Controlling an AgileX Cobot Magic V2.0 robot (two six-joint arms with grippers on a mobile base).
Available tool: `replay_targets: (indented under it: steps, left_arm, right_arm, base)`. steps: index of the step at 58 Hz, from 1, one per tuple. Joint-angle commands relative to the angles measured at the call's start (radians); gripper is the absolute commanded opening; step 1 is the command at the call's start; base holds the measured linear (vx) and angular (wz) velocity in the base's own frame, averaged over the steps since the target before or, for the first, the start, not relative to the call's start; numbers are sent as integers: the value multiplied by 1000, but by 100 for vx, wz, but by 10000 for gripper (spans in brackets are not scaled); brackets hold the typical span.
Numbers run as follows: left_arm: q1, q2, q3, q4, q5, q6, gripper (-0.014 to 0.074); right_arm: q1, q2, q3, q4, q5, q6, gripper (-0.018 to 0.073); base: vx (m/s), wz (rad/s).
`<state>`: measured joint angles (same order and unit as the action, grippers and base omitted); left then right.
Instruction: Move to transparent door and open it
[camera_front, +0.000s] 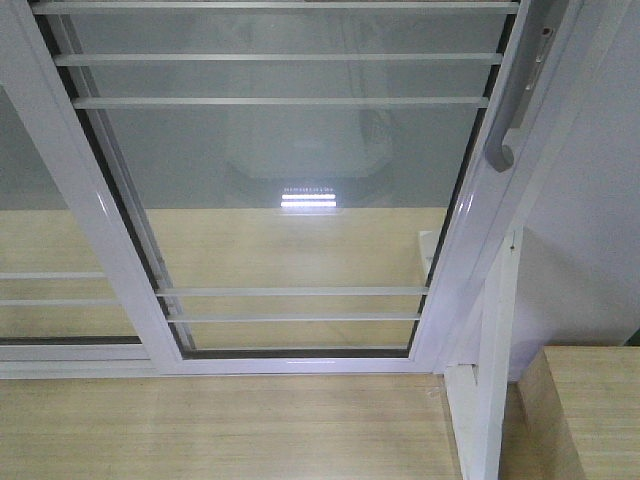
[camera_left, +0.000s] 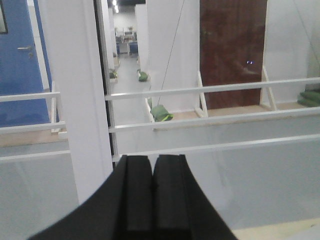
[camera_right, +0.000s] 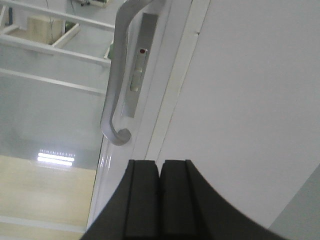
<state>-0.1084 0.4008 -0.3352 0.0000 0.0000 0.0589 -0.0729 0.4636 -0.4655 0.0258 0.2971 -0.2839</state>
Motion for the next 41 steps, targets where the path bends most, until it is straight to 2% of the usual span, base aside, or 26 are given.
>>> replay_targets:
  steps: [1,10,20,23,29,35,41]
  left_arm:
    - [-3,118,-42,34,-147,-6,-6]
    - [-3,266,-42,33,-272,-6,-3]
    - [-3,351,-42,33,-277,-16,30]
    - [-3,363,-42,33,-273,-17,60]
    - [-3,381,-42,33,-274,-17,165]
    - [-3,382,-42,33,-277,-17,288]
    - [-3,382,-42,32,-290,-27,379]
  right_arm:
    - [-4,100,-43,3,-166,-10,-1]
    - [-4,247,-43,3,-321,-5,4]
    - [-4,344,-43,3,-372,-2,63]
    - [-4,361,-43,3,-372,5,101]
    - [-4,380,-43,6,-377,59,232]
    - [-4,380,-40,63,-411,191,344]
    - [-4,390,-40,72,-425,300,377]
  base:
    - [0,0]
    - [0,0]
    - [0,0]
    - [0,0]
    - [0,0]
    - [0,0]
    - [0,0]
